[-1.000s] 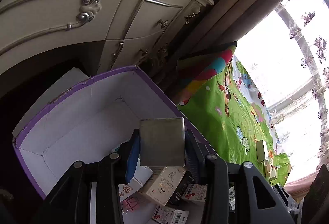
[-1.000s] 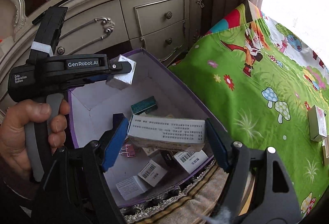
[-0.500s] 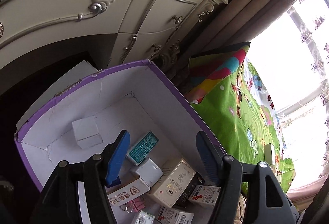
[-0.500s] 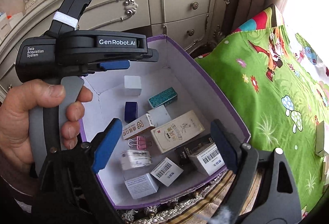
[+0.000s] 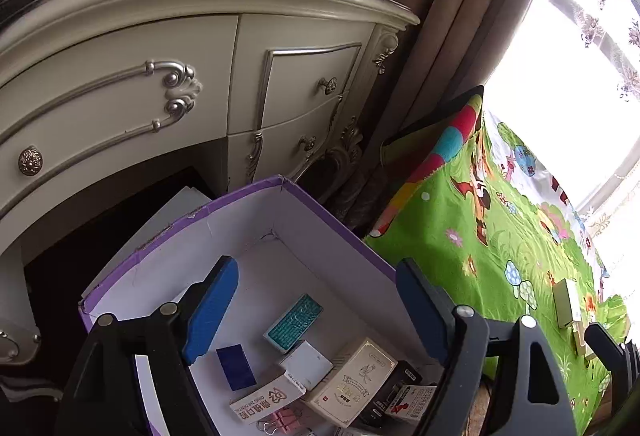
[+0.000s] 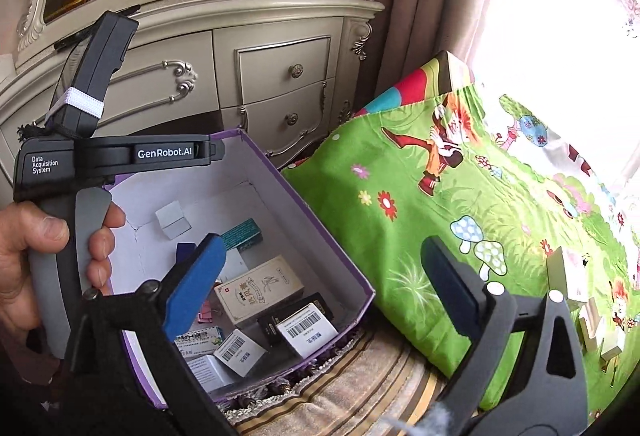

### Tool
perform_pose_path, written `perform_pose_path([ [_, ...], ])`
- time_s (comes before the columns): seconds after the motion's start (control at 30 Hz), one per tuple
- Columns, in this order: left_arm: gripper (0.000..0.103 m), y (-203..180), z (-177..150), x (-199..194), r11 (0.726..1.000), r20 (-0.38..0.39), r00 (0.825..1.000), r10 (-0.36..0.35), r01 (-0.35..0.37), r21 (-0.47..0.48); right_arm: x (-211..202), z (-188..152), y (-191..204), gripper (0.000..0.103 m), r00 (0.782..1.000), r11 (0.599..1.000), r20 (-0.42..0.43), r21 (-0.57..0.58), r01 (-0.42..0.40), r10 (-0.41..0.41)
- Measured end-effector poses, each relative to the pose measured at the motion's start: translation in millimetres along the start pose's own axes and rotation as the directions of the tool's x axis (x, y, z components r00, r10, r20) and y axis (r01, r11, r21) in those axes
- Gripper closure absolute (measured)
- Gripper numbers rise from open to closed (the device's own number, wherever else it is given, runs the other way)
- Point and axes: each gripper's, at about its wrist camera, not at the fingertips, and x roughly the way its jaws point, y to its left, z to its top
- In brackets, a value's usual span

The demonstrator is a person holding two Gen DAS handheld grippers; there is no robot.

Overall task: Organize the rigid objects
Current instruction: 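Move both open tools back over the bed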

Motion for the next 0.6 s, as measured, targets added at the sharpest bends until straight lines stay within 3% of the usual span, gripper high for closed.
perform_pose_path([
  [0.1, 0.019, -17, 2, -10, 0.998, 0.07, 0.998, -0.004, -0.001, 0.061, -5, 0, -14, 0.004, 0.997, 0.998, 0.033, -0.014, 0.067, -0.067],
  [0.27, 0.019, -44, 2, -8, 0.992, 0.051, 0.996, -0.071, 0.065, 0.11, -5, -2, -53, 0.004, 0.996, 0.996, 0.027, 0.04, 0.079, -0.08],
  [0.4, 0.019, -86, -3, -7, 0.968, 0.056, 0.995, -0.082, 0.066, 0.242, -4, -4, -97, 0.004, 0.992, 0.987, 0.017, 0.108, 0.123, -0.125],
  [0.47, 0.019, -105, -3, -6, 0.96, 0.033, 0.994, -0.108, 0.096, 0.262, -5, -7, -122, 0.004, 0.988, 0.977, 0.004, 0.148, 0.152, -0.154],
  [0.6, 0.019, -135, -4, 10, 0.96, -0.056, 0.984, -0.17, 0.178, 0.214, -11, -17, -177, 0.004, 0.979, 0.953, 0.003, 0.232, 0.197, -0.203],
])
